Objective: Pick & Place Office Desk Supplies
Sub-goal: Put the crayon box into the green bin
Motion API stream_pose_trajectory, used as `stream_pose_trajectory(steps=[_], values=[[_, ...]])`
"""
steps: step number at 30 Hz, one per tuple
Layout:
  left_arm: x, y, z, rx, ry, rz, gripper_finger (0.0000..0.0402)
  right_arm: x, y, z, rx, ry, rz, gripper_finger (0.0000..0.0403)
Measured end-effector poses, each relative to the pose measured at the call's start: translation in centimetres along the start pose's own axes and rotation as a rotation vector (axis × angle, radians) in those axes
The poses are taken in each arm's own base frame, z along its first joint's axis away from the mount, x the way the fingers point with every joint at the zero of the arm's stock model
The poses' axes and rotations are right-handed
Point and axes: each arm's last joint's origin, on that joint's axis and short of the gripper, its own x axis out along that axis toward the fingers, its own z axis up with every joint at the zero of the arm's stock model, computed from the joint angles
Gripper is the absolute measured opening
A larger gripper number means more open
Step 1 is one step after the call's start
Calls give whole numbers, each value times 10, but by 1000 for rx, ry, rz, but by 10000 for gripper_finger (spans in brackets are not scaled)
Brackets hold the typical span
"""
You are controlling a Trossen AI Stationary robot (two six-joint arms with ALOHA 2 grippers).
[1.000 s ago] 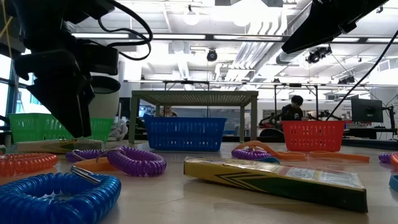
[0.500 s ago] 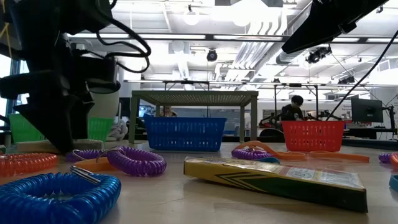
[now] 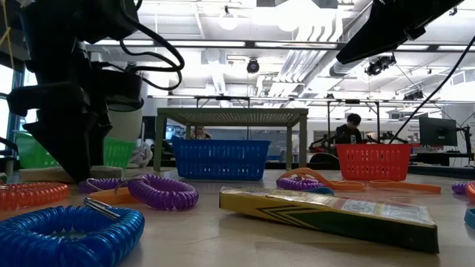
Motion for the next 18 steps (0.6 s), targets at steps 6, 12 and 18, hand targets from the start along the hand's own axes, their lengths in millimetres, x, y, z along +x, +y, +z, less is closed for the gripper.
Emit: stream_pose_trajectory(steps=[6,12,18], values=[[0,0,0,0,-4,-2,294,0,0,0,0,0,0,210],[0,0,0,-18,-6,0,253,0,0,0,0,0,0,210],[0,0,0,-23,-5,1,230,0,0,0,0,0,0,210]])
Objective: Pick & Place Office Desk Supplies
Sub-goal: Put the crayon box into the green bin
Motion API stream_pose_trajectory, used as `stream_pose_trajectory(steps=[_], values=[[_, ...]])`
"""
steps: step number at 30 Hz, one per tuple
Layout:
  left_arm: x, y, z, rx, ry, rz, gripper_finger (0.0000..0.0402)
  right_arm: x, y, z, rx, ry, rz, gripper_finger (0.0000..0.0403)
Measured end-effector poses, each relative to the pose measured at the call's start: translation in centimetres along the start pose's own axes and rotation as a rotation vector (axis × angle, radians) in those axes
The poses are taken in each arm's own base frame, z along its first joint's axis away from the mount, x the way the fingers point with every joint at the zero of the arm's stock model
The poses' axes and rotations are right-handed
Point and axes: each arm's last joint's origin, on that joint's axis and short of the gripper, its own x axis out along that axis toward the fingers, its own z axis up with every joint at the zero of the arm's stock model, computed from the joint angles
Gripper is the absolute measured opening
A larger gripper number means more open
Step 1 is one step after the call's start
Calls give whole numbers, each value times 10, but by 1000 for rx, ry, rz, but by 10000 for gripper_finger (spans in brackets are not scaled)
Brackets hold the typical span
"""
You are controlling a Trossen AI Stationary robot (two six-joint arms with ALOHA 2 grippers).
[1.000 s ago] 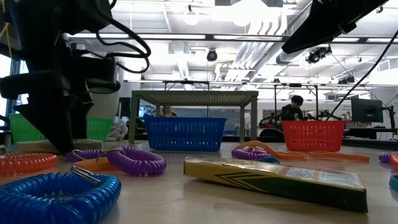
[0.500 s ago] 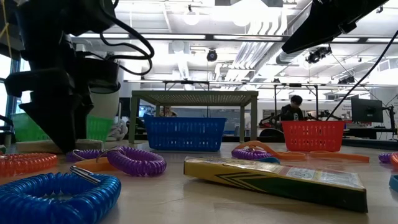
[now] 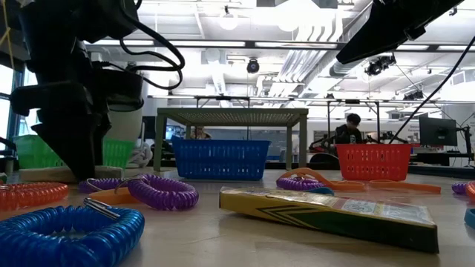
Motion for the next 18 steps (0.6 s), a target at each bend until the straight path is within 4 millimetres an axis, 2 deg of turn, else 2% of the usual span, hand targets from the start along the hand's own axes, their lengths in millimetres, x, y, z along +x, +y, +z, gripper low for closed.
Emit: stream_pose_trajectory(steps=[18], values=[[0,0,0,0,0,0,192,0,0,0,0,0,0,210]])
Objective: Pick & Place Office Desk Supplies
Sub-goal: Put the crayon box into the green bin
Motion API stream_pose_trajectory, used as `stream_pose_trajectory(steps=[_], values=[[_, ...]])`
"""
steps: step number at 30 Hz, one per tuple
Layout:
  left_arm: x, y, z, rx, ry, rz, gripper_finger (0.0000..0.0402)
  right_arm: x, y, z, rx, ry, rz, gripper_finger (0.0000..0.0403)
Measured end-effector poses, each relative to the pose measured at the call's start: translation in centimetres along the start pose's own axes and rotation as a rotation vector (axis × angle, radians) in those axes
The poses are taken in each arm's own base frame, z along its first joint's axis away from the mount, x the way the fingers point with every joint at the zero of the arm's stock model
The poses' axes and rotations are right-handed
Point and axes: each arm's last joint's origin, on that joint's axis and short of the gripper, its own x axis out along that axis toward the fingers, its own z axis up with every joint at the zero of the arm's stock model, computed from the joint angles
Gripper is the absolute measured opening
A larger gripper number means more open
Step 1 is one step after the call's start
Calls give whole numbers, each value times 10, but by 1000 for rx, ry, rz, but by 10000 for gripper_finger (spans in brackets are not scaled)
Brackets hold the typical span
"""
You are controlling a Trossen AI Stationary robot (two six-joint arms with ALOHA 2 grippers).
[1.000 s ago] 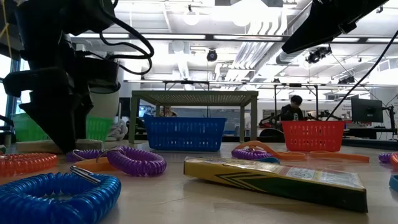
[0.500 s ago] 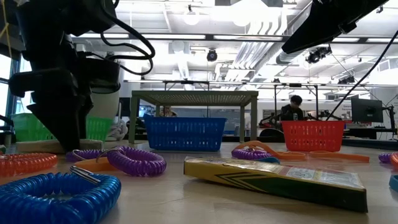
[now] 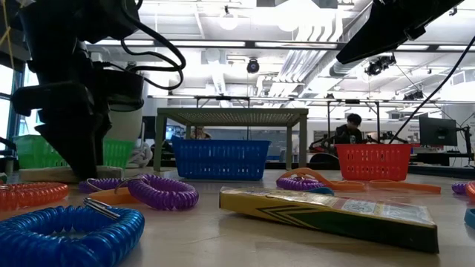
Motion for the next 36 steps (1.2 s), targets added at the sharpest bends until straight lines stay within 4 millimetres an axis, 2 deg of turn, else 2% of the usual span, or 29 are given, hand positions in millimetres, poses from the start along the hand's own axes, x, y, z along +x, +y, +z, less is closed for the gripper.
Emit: stream_pose_trajectory(steps=[14,22,29,36], values=[[-16,-3,7,-15,-51,-72,135,0,0,0,0,0,0,210],[-21,-5,12,-9,-73,-80,120,0,0,0,0,0,0,210],[-36,-9,30,26,-96,-79,120,0,0,0,3,0,0,210],[-59,0,51,-11,-30,-1,120,0,0,0,3,0,0,210]])
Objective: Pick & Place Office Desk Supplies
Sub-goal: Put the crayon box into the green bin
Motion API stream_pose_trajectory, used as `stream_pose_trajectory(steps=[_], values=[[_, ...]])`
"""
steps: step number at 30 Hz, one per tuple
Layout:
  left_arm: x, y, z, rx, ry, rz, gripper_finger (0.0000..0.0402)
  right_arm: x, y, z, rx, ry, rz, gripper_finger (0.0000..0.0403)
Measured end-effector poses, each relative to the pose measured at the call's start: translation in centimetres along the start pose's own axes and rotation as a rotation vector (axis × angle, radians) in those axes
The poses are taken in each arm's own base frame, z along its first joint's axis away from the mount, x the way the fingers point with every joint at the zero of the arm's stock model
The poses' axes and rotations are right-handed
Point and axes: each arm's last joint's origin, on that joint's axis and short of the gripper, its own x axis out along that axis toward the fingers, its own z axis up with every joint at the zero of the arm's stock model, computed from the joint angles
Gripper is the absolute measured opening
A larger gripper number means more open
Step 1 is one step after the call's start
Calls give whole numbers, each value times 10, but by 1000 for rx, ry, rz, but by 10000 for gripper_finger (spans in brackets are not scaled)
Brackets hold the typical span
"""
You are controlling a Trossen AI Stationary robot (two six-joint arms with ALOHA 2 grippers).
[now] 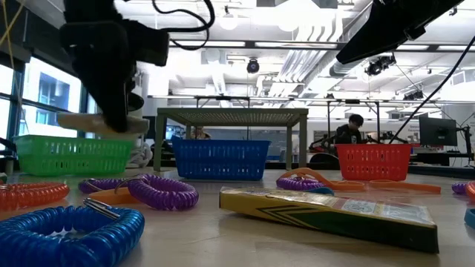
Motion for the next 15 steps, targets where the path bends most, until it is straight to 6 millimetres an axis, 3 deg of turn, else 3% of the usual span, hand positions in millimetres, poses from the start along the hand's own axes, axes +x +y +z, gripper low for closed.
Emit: stream_pose_trajectory(steps=[11,15], values=[[-12,31,1,-80,234,143,120,0,0,0,6,0,1,210],[-12,34,3,-135,234,152,119,0,0,0,10,-1,1,210]])
